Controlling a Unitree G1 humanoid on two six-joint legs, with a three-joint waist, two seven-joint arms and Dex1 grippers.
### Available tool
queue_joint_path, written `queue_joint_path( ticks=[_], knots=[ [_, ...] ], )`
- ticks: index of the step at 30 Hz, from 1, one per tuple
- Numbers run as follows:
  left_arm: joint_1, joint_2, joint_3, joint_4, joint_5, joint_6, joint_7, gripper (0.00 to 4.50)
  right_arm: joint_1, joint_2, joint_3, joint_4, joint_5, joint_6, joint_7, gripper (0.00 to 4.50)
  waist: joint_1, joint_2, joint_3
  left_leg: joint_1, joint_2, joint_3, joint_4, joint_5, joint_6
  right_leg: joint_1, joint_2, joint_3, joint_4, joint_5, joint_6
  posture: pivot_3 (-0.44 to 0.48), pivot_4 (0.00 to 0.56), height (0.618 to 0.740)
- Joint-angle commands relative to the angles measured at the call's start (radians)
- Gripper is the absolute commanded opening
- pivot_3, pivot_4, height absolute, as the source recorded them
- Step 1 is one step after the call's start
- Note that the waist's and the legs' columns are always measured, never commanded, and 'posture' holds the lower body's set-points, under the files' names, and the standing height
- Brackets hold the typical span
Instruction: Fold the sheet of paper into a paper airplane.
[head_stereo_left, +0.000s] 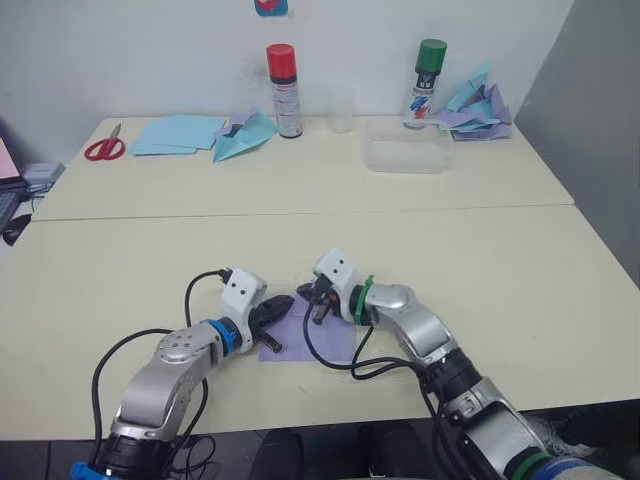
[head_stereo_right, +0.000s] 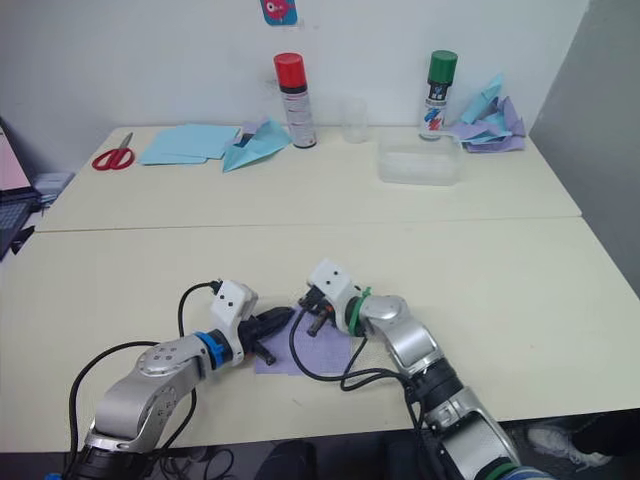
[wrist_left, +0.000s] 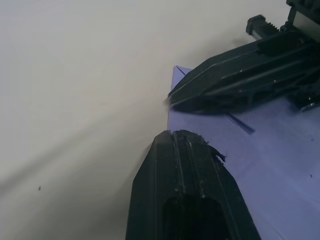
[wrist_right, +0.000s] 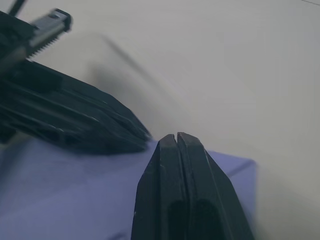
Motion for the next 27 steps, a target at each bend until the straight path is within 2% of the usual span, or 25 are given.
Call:
queue_joint_path(
  ticks=[1, 10, 19, 24, 27],
  knots=[
    [0.017, 0.013, -0.049, 0.05, 0.049, 0.015, -0.011, 0.06, -0.001, -0.014, 0.022, -0.03, -0.022, 0.023, -0.005, 0.0, 0.002, 0.0, 0.0, 0.0, -0.001, 0.0, 0.0, 0.0, 0.0, 0.0, 0.0, 0.0, 0.0, 0.0, 0.0, 0.0, 0.15, 0.74],
    [0.017, 0.01, -0.041, 0.078, 0.064, 0.001, -0.017, 0.06, 0.004, -0.072, -0.024, 0.032, -0.073, 0.053, -0.112, 0.0, 0.003, 0.002, -0.003, 0.001, -0.002, 0.0, 0.001, 0.0, 0.0, 0.002, -0.004, -0.001, 0.0, 0.0, 0.001, 0.0, 0.15, 0.74],
    [0.0, -0.005, -0.064, 0.086, 0.077, 0.0, -0.015, 0.06, -0.036, -0.051, -0.094, 0.116, -0.068, 0.035, -0.237, 0.0, 0.003, 0.005, -0.008, 0.001, -0.003, 0.0, 0.001, 0.0, 0.0, 0.002, -0.004, 0.0, 0.0, 0.0, 0.001, 0.0, 0.15, 0.74],
    [-0.026, -0.009, -0.078, 0.106, 0.087, -0.014, -0.022, 0.06, -0.009, -0.075, -0.139, -0.07, 0.058, 0.066, -0.104, 0.0, 0.008, 0.006, -0.008, 0.0, -0.004, 0.0, 0.002, 0.0, 0.0, 0.003, -0.004, -0.001, 0.0, 0.001, 0.002, 0.0, 0.15, 0.74],
    [-0.036, -0.013, -0.086, 0.113, 0.091, -0.019, -0.029, 0.06, -0.014, -0.157, -0.177, -0.212, 0.137, 0.186, -0.016, 0.0, 0.007, 0.008, -0.006, -0.001, -0.004, 0.001, 0.002, 0.0, 0.0, 0.002, -0.004, 0.0, -0.001, 0.001, 0.002, 0.0, 0.15, 0.74]
  ],
)
